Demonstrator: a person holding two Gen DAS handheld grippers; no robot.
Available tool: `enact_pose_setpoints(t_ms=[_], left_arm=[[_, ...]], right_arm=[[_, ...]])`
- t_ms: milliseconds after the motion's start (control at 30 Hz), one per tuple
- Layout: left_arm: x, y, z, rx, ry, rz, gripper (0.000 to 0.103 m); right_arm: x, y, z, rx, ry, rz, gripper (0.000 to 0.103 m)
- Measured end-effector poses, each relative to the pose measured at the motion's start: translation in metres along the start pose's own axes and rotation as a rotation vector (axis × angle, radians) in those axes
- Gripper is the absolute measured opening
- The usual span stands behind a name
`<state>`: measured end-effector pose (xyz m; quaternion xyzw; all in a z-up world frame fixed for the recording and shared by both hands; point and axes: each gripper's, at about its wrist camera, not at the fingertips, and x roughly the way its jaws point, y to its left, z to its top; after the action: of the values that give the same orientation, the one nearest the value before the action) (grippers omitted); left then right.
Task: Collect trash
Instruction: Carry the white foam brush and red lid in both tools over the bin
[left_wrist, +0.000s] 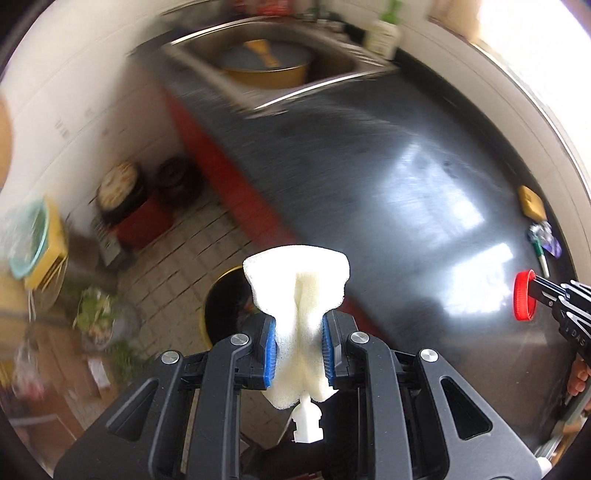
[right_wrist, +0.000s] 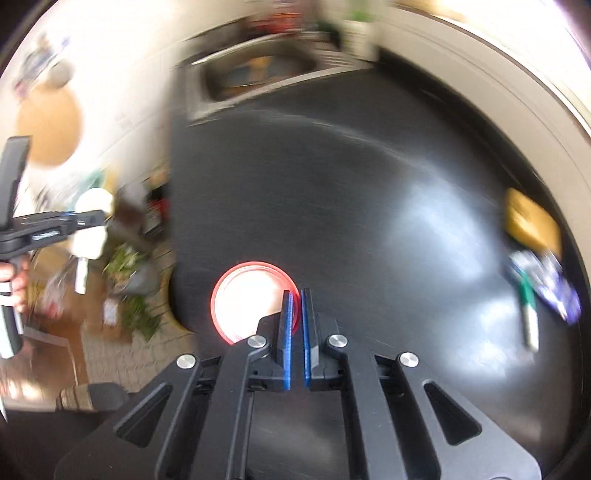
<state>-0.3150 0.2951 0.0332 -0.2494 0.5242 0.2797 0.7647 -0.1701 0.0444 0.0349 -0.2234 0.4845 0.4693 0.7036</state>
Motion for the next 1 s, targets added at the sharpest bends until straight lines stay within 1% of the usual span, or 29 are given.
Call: enact_pose_setpoints(t_ms=[167, 267, 367, 500, 633, 700, 767, 900, 1000], left_arm=[[0.006, 0.049, -0.022, -0.116, 0.014, 0.027, 0.019], [0.019, 0.074, -0.043, -0.195, 0.036, 0.036, 0.019], [0.033, 0.089, -0.061, -0.263, 0.058, 0.025, 0.019], [0.073, 0.112, -0.087, -0.354, 0.109, 0.005, 0.019], [0.115, 0.13, -0.094, -0.433, 0.13, -0.023, 0.019], [0.139, 0.134, -0.092, -0.441, 0.133, -0.015, 0.019], [0.157, 0.137, -0.089, -0.444, 0.137, -0.022, 0.019], [0.194, 0.136, -0.091, -0.449, 0.152, -0.025, 0.019], [0.214, 0.138, -0.097, -0.471, 0.169, -0.037, 0.019]], right_arm=[[0.032, 0.088, 0.023, -0.148, 0.053, 0.091, 0.005], [0.059, 0.133, 0.019, -0.238, 0.109, 0.132, 0.005], [0.092, 0.167, 0.012, -0.313, 0.169, 0.137, 0.005], [0.139, 0.189, 0.003, -0.371, 0.236, 0.134, 0.005], [0.191, 0.205, -0.003, -0.4, 0.286, 0.108, 0.005], [0.216, 0.213, -0.008, -0.403, 0.299, 0.095, 0.005], [0.238, 0.22, -0.009, -0.406, 0.287, 0.074, 0.005], [0.273, 0.217, -0.012, -0.367, 0.291, 0.059, 0.005], [0.292, 0.212, -0.018, -0.363, 0.308, 0.046, 0.005]])
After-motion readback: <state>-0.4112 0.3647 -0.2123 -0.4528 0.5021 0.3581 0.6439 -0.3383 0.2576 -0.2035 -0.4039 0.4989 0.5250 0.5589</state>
